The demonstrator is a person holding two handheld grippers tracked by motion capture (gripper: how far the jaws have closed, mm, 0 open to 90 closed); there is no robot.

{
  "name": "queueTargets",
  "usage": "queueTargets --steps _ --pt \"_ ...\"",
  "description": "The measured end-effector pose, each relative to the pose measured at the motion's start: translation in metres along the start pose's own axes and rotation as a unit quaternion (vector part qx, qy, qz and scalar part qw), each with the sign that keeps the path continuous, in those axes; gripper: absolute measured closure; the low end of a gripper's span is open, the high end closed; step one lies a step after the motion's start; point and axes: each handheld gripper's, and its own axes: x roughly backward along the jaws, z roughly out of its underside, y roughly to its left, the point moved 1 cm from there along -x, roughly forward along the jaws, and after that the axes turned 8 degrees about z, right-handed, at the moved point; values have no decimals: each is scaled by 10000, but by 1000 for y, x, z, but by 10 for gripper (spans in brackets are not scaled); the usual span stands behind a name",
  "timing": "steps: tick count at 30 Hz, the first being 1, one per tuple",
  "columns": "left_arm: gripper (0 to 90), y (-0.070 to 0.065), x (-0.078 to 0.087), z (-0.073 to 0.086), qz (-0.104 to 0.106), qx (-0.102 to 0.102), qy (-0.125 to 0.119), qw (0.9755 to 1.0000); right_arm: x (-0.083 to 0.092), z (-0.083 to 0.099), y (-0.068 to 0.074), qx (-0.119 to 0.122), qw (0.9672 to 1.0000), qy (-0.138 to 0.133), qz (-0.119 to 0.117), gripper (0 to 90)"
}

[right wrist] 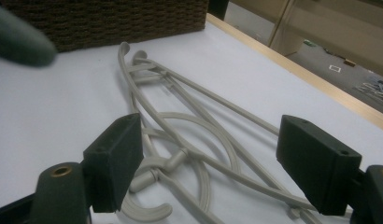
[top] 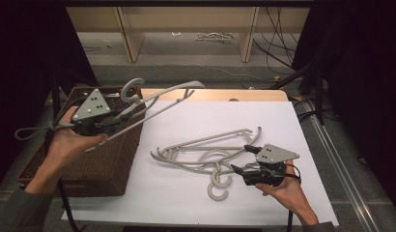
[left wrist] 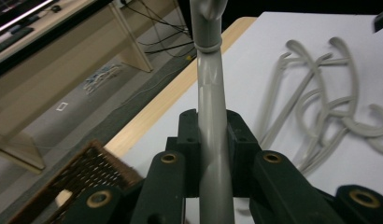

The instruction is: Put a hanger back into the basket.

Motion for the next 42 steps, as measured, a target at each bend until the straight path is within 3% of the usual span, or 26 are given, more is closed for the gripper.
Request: queueTargets --steps 5,9,16,20,21,32,42 --pt "792 17 10 21 -291 180 51 9994 1 1 1 27 10000 51 -17 238" --pt "792 29 17 36 -408 207 58 9989 -1 3 2 -8 10000 5 8 230" --pt "791 44 26 59 -650 279 188 9973 -1 6 3 4 10000 42 4 223" --pt "792 52 31 69 -711 329 135 9968 -1 7 3 35 10000 77 -36 223" --pt "792 52 34 71 -812 351 167 9959 -1 7 3 44 9999 108 -40 223" --pt "791 65 42 94 -976 440 290 9938 -1 9 3 8 10000 88 3 225" --pt "791 77 46 116 -1030 759 319 9913 -1 10 3 55 9998 165 -61 226"
